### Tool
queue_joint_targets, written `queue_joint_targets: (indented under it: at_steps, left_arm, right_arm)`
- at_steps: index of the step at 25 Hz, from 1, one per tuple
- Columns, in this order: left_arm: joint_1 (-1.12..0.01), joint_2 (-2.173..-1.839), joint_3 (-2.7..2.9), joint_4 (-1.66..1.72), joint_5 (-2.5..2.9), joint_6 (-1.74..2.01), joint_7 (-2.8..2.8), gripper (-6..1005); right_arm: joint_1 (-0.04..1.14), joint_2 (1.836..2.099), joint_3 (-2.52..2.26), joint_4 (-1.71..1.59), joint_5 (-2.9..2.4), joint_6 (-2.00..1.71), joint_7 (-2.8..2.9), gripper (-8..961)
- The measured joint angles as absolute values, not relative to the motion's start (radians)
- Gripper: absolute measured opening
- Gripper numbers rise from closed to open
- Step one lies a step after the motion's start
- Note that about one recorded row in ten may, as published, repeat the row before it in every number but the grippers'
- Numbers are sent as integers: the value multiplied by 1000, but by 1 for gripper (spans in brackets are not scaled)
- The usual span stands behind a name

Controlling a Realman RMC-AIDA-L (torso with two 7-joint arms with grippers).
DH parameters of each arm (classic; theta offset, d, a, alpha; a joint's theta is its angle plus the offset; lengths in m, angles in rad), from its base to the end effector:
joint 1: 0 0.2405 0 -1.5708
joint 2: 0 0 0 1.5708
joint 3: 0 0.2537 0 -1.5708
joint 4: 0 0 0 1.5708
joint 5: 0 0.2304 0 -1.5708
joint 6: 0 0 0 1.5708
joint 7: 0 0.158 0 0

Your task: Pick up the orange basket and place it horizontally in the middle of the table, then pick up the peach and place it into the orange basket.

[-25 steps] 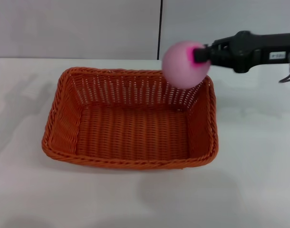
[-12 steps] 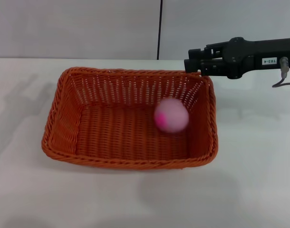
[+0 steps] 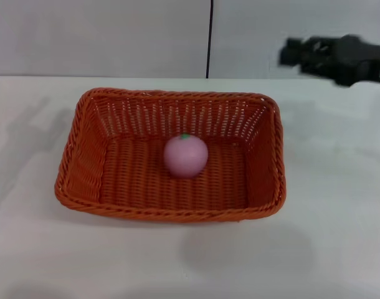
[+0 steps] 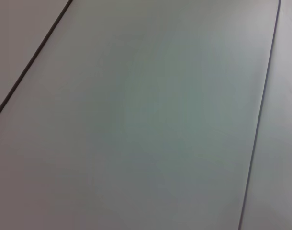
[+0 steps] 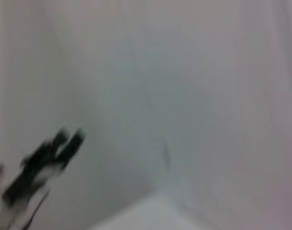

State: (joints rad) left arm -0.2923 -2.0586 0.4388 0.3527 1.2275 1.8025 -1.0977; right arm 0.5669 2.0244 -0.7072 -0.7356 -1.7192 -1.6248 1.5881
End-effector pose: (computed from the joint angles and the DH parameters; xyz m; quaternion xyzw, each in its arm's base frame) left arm -0.3210 0.2848 0.0827 -0.6790 -0.2065 -0.5823 0.3964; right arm 0.2189 0.3813 0.0492 -0.8953 0.2225 0.3610 0.1364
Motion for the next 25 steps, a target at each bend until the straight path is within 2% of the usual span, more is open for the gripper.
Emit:
queue_joint_targets:
  at_steps: [1, 2, 6, 7, 9, 16, 25]
  left_arm:
    - [-292, -2059, 439, 353, 1228, 1803, -1098, 557]
    - [-290, -2059, 439, 353, 1228, 1803, -1098, 557]
    - [-280, -2059, 435, 352, 1225, 1804, -1091, 557]
    - [-279, -2060, 432, 352, 1225, 1804, -1089, 557]
    - [-278, -2061, 417, 333, 1220, 1804, -1051, 557]
    - [-284, -2063, 358, 216, 1181, 1810, -903, 557]
    - [-318, -2068, 296, 91, 1178, 1830, -677, 557]
  right_arm:
    - [567, 2024, -707, -736, -1719, -1625, 1588, 398]
    - [504, 2039, -672, -709, -1601, -1625, 1484, 398]
    - [420, 2058, -611, -640, -1438, -1614, 1298, 398]
    - [377, 2067, -538, -552, -1342, -1609, 1160, 398]
    - [340, 2069, -403, -381, -1211, -1608, 936, 398]
    - [302, 2075, -212, -167, -1072, -1607, 518, 399]
    - [317, 2076, -160, -128, -1069, -1556, 437, 398]
